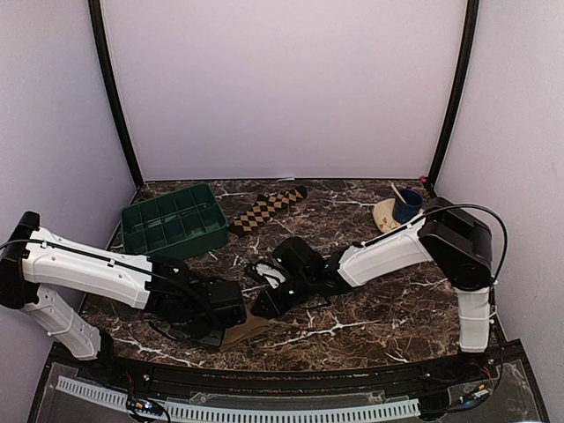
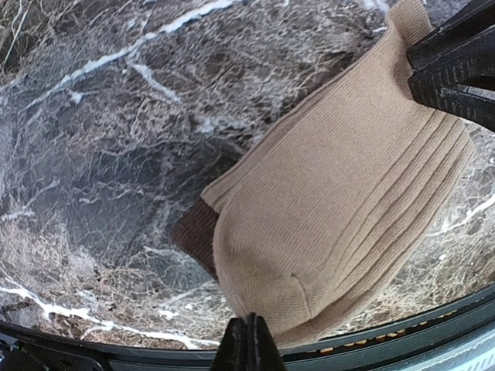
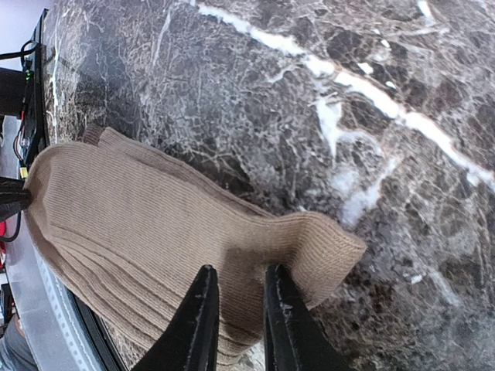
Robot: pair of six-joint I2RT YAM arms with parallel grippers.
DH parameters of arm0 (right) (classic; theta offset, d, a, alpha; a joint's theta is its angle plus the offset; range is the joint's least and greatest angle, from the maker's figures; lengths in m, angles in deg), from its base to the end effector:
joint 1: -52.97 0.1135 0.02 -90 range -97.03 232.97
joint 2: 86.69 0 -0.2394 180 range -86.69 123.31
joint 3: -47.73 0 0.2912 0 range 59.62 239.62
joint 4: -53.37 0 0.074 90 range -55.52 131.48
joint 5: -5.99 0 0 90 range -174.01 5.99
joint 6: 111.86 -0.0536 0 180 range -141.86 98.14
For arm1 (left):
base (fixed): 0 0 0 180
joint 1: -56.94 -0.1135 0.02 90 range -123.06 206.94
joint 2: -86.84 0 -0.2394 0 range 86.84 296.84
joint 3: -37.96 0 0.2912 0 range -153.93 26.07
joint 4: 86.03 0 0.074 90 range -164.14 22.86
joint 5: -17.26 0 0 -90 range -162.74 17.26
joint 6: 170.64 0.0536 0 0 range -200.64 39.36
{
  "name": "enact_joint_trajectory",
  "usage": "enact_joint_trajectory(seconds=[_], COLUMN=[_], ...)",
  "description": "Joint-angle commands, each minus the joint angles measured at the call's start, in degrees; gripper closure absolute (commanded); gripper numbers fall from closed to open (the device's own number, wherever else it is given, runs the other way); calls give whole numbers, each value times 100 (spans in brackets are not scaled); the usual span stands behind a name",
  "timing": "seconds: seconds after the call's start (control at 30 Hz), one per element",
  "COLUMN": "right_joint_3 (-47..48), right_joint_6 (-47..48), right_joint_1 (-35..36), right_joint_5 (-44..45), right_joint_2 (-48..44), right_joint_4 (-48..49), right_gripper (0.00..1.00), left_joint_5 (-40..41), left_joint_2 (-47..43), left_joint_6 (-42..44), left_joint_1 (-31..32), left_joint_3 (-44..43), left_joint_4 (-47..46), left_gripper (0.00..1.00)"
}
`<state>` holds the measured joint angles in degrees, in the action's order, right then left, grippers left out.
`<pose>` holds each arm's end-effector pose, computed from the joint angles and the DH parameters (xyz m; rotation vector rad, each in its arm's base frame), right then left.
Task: Roll the socks
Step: Rotate the sock at the center of the board.
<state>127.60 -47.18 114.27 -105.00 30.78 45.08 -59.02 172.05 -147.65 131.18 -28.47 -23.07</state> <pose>0.1981 0.4017 0.0592 -0.9939 2.4256 1.0788 0.0920 -0.2793 0.1336 0.1559 2.8631 -0.0809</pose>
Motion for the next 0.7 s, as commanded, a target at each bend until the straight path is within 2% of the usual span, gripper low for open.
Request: enact_joint_trajectory(seconds=[0.0,0.2,0.33,0.43,0.53,0.57,0.67], right_joint_3=[124,115,41,-58,-136,-152,-155], right_joint_6=[78,84,-4,-140,-300,-358,-530], right_joint_1=[118,210,238,247,250,251,244], right_joint_5=[89,253,392,559,692,746,896], right_joint_2=[252,331,307,232,181,173,171], right_joint_4=[-33,-49,-5,88,166,172,176], right_gripper=[81,81,81,82,83,83,90], left_joint_5=[-78,87,265,203,142,149,179], left_joint_2=[-196,-414,-334,-47,202,245,353], left_joint_6=[-229,-405,-261,-128,-45,-27,14], left_joint_1=[87,183,188,187,185,185,183], left_joint_3=[149,-50,-228,-294,-241,-218,-163], left_joint_4=[237,477,310,142,-2,-53,-167], left_gripper=[77,62,59,72,97,100,100])
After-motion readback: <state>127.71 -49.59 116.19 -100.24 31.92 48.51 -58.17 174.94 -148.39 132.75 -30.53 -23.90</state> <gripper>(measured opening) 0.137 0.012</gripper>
